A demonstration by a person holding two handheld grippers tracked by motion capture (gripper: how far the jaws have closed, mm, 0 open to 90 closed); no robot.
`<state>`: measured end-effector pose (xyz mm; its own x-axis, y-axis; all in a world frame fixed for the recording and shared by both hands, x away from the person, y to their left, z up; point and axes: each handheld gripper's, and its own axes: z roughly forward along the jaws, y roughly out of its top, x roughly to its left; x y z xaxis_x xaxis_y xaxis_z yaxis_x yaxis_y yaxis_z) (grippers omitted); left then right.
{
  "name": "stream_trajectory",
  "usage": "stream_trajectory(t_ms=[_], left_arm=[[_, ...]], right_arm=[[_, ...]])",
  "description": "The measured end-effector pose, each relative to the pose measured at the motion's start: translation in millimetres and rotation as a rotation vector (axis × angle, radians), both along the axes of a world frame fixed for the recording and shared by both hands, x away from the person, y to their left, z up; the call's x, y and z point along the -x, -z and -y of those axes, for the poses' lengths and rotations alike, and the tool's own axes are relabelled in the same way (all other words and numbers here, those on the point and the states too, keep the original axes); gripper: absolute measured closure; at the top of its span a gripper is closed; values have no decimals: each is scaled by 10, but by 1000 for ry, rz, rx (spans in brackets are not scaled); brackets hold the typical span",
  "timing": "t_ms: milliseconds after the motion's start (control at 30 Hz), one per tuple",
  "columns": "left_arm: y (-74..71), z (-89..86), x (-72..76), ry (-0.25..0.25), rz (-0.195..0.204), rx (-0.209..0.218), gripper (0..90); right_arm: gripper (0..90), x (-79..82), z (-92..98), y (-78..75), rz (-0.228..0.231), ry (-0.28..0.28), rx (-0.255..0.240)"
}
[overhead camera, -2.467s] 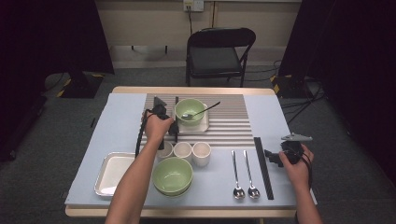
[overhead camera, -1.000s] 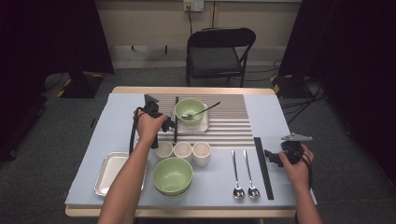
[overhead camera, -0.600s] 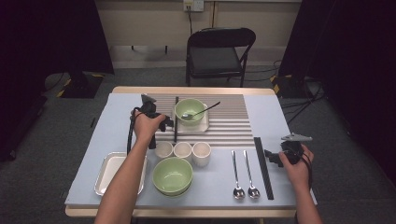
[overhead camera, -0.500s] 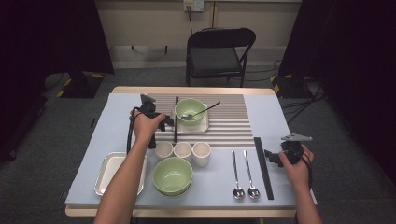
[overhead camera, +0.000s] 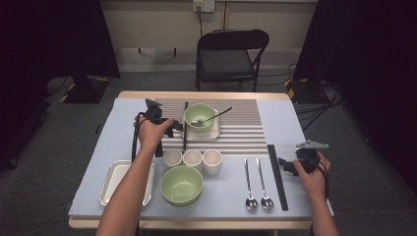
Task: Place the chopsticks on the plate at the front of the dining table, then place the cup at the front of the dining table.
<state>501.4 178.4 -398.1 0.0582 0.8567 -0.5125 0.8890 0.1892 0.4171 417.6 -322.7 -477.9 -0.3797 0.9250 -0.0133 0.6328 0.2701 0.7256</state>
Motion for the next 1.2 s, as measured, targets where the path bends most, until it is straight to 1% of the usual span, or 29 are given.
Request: stream_trajectory(t_ms=[33, 67, 133, 200, 233, 267, 300, 367, 400, 467, 600, 667, 733, 767, 900, 933, 1000, 1033, 1067, 1100, 1200], left_arm=[[-5, -4, 4, 3, -1, 6, 412], [-11, -2, 9, -11, 1, 11, 411], [-20, -25, 19, -3, 3, 10, 409], [-26, -35, 26, -11, 5, 19, 410], [-33, -45, 33, -15, 5, 11, 409], [-33, -57, 36, -4, 6, 9, 409], [-44, -68, 43, -6, 2, 4, 409], [-47, -77, 48, -18, 7, 10, 408], [-51, -91, 51, -5, 6, 7, 408], [-54, -94, 57, -13, 10, 16, 407], [-67, -111, 72, -14, 9, 5, 407], [-72, -131, 79, -4, 10, 3, 407], [-75, -142, 84, -3, 10, 13, 406], [-80, -142, 88, -18, 10, 11, 405], [-81, -165, 95, -4, 9, 6, 405], [-85, -167, 100, -9, 7, 2, 405], [-81, -182, 108, -6, 10, 8, 405], [-72, -173, 112, -20, 8, 13, 405], [-63, -179, 117, -19, 6, 9, 405], [-54, -200, 121, -7, 5, 4, 405], [-39, -224, 132, -10, 0, 1, 405]], right_arm=[[152, 0, 1, 0, 0, -1, 0], [151, -1, 0, 1, 1, 1, -1], [151, -1, 0, 1, 1, 1, -1], [151, -1, -1, 1, 1, 1, -1], [151, -1, 0, 1, 1, 1, 0], [152, -1, -1, 1, 1, 1, -1], [151, -1, 0, 1, 1, 1, 0], [151, -1, 0, 1, 1, 1, -1], [151, -2, 0, 1, 0, 1, -1], [151, -2, 1, 1, 0, 1, -2], [151, -2, 0, 1, 0, 1, -1], [151, -2, 0, 1, 0, 1, -2], [151, -2, 0, 1, 0, 1, -1], [151, -2, 1, 1, 1, 0, 0], [151, -2, 1, 1, 0, 1, -2], [151, -2, 1, 1, -1, 1, -2], [151, -2, 0, 1, 0, 1, -1], [151, -2, 0, 1, 0, 1, -1], [151, -2, 0, 1, 0, 1, -1], [151, -3, 0, 1, -1, 1, -1], [151, -2, 0, 1, 0, 1, -1]])
